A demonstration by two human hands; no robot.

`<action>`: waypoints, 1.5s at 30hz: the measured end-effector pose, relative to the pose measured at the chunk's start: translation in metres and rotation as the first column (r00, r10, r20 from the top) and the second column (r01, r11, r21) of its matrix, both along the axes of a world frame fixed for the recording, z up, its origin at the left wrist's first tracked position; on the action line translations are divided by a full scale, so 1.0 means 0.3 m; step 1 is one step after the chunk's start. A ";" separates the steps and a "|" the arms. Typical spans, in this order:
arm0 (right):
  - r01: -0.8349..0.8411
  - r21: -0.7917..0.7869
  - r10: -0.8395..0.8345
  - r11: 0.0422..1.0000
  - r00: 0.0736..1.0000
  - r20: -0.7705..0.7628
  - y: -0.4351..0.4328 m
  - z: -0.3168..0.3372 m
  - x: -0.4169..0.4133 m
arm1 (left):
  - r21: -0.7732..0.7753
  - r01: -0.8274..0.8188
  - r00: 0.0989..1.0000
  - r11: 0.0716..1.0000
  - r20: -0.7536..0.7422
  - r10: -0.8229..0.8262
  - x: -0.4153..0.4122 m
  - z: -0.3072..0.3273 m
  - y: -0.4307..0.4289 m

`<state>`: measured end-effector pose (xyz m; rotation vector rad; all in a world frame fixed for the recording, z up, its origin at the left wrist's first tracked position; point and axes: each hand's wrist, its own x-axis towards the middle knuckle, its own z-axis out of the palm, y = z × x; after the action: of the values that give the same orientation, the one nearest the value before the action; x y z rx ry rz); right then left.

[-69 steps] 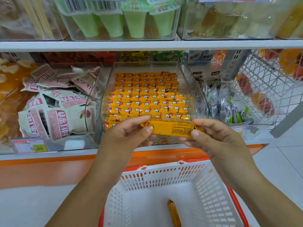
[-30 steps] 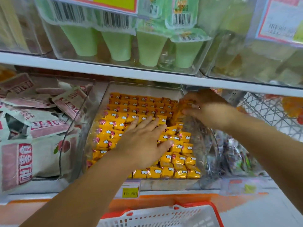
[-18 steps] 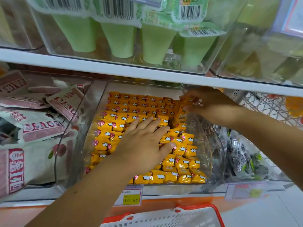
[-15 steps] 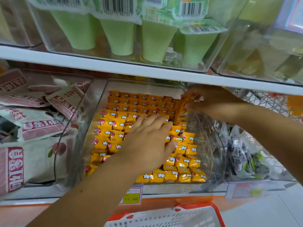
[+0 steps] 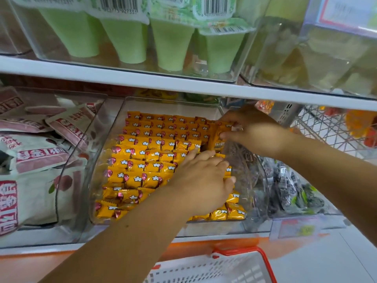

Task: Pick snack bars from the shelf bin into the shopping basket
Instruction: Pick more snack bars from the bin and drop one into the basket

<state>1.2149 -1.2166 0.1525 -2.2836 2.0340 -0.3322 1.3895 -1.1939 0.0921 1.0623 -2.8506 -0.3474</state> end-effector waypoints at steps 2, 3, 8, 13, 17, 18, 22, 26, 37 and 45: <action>-0.025 0.045 0.031 0.999 0.990 -0.135 0.001 -0.019 -0.003 | 0.016 0.004 1.000 1.000 -0.014 -0.004 0.016 0.000 0.006; -0.048 0.053 0.057 0.997 0.980 -0.193 -0.001 -0.024 -0.003 | 0.024 0.008 1.000 1.000 -0.023 -0.007 0.028 0.000 0.007; -0.147 0.136 0.192 0.980 0.881 -0.433 -0.040 -0.007 0.010 | 0.008 -0.062 0.997 0.998 -0.055 0.063 0.127 -0.001 -0.006; -0.122 0.222 0.219 0.967 0.842 -0.492 -0.099 -0.009 0.046 | -0.072 -0.186 0.982 0.980 0.026 0.188 0.193 -0.020 -0.033; -0.080 0.251 0.197 0.965 0.852 -0.485 -0.110 -0.005 0.076 | -0.049 -0.192 0.981 0.980 0.030 0.194 0.191 -0.017 -0.036; -0.078 0.255 0.197 0.964 0.851 -0.486 -0.116 -0.007 0.081 | -0.053 -0.195 0.980 0.979 0.032 0.197 0.192 -0.017 -0.038; -0.069 0.291 0.206 0.954 0.858 -0.470 -0.130 -0.016 0.086 | -0.057 -0.191 0.979 0.980 0.059 0.195 0.194 -0.016 -0.053; -0.022 0.300 0.173 0.954 0.857 -0.486 -0.121 -0.001 0.111 | -0.015 -0.174 0.982 0.985 0.073 0.175 0.196 -0.006 -0.070; 0.034 0.176 -0.008 0.984 0.989 -0.150 -0.111 -0.066 0.197 | 0.030 -0.172 0.982 0.985 0.090 0.168 0.196 -0.003 -0.070; 0.007 -0.386 0.144 0.923 0.921 0.362 0.257 -0.045 0.186 | 0.229 -0.261 0.875 0.938 -0.355 0.330 0.235 0.071 0.069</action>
<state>1.2706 -1.1394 0.1392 -2.2373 1.8027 -1.1636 1.4599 -1.1732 0.1135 1.2734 -2.2968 -0.7043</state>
